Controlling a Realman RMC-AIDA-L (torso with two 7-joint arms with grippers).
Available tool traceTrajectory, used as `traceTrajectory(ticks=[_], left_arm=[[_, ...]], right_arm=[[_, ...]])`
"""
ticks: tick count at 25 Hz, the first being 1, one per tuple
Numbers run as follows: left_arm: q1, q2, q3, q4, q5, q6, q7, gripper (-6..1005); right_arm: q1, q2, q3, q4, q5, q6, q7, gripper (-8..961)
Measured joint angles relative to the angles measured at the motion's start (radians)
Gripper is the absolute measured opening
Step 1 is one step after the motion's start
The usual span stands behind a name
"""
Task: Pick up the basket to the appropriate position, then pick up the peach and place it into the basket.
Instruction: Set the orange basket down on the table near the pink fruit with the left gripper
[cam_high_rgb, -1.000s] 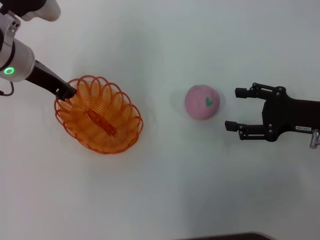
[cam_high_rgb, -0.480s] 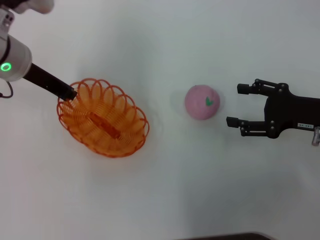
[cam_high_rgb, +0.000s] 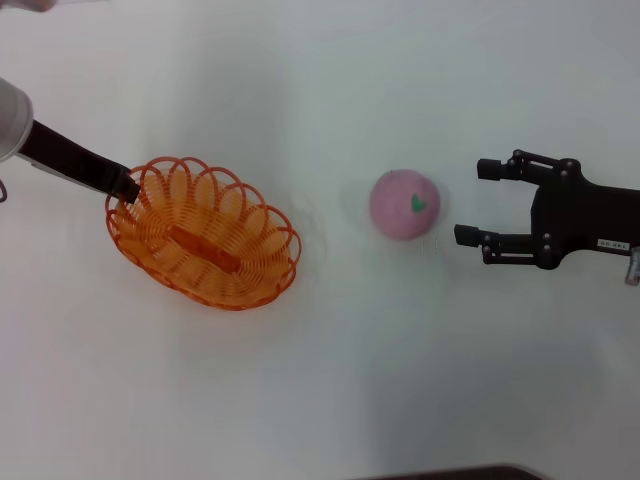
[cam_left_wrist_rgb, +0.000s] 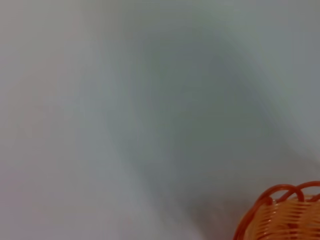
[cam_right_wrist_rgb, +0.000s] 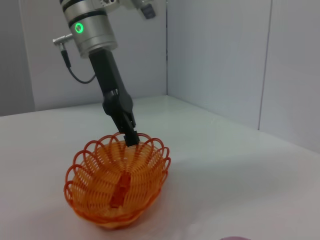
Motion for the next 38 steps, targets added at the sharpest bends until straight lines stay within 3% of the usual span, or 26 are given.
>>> traceTrajectory(ticks=[16,23,27,38], left_arm=[[0.045,0.005,-0.273,0.006,-0.129,0.140,-0.018,53],[0.086,0.000,-0.310,0.019,-0.177,0.156,-0.051,47],[0.138,-0.019,-0.319,0.041,-0.214,0.132,-0.077,46],[0.235,-0.035,-0.289,0.059,-0.303,0.078,-0.128,43]], right_arm=[[0.006,0.011,0.038,-0.001,0.000,0.000,0.000,884],[0.010,0.016,0.057,-0.002,0.001,0.005,0.000,885],[0.012,0.020,0.080,0.000,0.001,0.009,-0.001,885],[0.014,0.021,0.116,0.004,0.002,0.017,-0.001,885]])
